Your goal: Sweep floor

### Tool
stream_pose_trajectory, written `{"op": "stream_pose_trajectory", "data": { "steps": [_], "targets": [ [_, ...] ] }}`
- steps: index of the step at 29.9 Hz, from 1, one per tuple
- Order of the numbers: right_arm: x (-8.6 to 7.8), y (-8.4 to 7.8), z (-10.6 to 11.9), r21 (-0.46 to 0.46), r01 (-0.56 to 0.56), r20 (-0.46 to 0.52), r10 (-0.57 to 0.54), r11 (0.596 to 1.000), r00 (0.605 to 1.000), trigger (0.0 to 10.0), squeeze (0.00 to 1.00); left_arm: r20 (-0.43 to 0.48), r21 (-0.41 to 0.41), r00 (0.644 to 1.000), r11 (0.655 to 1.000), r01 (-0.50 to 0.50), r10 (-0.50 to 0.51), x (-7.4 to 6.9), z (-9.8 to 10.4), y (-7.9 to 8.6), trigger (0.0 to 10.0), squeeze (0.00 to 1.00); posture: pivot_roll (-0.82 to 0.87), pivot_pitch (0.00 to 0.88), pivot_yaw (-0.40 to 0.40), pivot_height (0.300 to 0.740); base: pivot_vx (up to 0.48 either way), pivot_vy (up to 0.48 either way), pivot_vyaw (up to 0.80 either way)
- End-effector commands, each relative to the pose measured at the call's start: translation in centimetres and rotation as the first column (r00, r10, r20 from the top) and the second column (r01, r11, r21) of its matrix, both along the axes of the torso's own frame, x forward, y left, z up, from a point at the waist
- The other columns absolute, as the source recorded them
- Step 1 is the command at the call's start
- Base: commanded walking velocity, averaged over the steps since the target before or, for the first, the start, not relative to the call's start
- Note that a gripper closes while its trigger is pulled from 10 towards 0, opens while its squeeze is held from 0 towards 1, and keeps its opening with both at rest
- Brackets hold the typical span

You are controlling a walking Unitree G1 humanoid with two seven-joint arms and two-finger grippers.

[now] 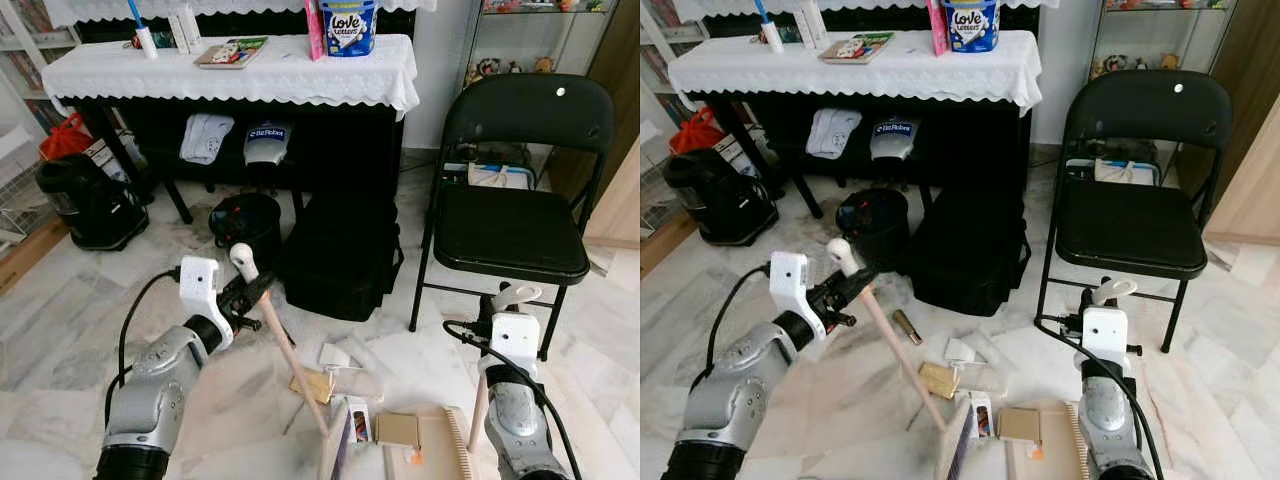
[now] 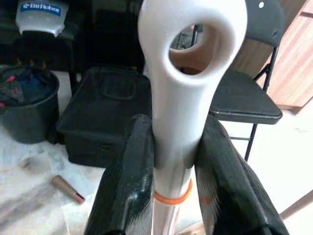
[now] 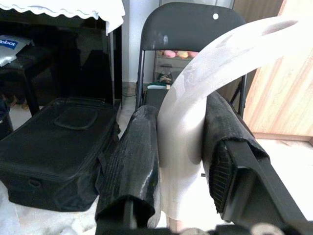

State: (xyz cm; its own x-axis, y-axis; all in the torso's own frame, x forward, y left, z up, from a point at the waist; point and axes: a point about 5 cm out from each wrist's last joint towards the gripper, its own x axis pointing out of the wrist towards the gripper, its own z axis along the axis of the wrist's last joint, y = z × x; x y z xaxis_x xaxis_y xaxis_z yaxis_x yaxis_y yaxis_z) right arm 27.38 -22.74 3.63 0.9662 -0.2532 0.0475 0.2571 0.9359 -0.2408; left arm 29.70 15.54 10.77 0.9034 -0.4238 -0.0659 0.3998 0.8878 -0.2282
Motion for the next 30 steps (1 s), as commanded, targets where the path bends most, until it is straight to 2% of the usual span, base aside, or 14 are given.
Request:
{"op": "stream_pose_trajectory", "data": {
  "steps": [1,8,21,26,30],
  "targets": [
    [0.3,0.1,0.6,-0.01,-0.013,0.026,0.013,1.0,1.0,10.0,0.0,0.032,0.007,0.999,1.0,-0.018,0.018,0.3,0.4,0.3,10.0,0.0,0.03,0.008,0.095,0.74,0.0,0.0,0.0],
    [0.2,-0.1,0.6,-0.014,-0.01,0.024,0.01,1.0,1.0,10.0,0.0,-0.025,-0.002,0.999,0.999,0.032,-0.032,-0.3,-0.8,0.2,10.0,0.0,0.04,0.012,0.092,0.74,0.0,0.0,0.0],
    [0.1,-0.3,0.6,-0.015,-0.005,0.027,0.005,1.0,1.0,10.0,0.0,-0.08,-0.036,0.989,0.992,0.123,-0.125,-1.0,-1.3,-0.3,10.0,0.0,0.03,0.023,0.093,0.74,0.0,0.0,0.0],
    [0.0,-0.3,0.6,-0.017,-0.003,0.027,0.004,1.0,1.0,10.0,0.0,-0.094,-0.063,0.987,0.99,0.126,-0.131,-1.2,-1.5,-0.4,10.0,0.0,0.03,0.028,0.095,0.74,0.0,0.0,0.0],
    [0.0,-0.4,0.6,-0.018,-0.002,0.03,0.003,1.0,1.0,10.0,0.0,-0.094,-0.052,0.989,0.993,0.108,-0.112,-1.2,-1.6,-0.3,10.0,0.0,0.03,0.031,0.098,0.74,0.0,0.0,0.0]
  ]
}}
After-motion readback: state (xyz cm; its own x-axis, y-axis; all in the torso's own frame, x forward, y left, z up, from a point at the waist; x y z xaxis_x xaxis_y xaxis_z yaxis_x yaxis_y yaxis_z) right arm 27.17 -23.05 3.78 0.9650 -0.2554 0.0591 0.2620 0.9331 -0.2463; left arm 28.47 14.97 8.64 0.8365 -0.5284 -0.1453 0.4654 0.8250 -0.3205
